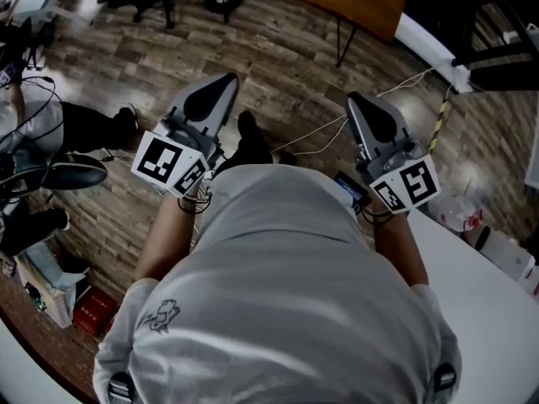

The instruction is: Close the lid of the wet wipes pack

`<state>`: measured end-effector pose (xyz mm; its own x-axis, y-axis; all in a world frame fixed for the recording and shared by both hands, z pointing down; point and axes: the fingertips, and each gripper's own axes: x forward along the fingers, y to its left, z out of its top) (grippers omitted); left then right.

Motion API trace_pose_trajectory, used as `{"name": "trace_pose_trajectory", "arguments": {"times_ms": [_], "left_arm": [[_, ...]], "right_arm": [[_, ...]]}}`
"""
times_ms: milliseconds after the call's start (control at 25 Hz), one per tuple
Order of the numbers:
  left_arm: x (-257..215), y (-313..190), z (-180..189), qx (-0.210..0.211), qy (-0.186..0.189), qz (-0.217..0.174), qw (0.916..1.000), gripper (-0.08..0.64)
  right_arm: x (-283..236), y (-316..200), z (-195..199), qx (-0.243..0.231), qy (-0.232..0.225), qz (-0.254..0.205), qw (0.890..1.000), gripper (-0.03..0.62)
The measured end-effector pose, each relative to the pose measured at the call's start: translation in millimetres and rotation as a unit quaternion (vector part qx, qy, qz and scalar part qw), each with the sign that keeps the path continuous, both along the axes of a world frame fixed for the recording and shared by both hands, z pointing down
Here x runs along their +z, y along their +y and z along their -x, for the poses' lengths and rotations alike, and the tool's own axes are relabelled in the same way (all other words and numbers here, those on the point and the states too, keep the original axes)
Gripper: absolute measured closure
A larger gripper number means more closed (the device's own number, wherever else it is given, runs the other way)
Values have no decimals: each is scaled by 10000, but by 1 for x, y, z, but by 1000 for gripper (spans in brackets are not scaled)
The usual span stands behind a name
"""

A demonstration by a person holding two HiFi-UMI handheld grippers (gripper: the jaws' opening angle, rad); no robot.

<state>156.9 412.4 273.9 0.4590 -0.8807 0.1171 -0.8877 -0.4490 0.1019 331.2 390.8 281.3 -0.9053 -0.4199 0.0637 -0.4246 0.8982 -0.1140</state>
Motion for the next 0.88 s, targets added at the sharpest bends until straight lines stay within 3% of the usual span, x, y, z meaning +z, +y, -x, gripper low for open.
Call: {"name": "trace_pose_trajectory", "arguments": {"times_ms": [200, 480, 720, 880], "left_arm": [[2, -28, 20, 56, -192, -12, 9998, 548], [16, -68, 73, 102, -97, 102, 9998, 548], [29, -98, 133, 239, 46, 274, 9993, 548], [23, -117, 164, 404, -87, 200, 9989, 548]], "right_arm": [[3, -26, 21, 57, 103, -58, 9999, 558], [12, -71, 72, 153, 230, 5, 9996, 558], [19, -104, 137, 217, 369, 113, 9990, 558], [12, -126, 174, 301, 319, 125, 9990, 558]]}}
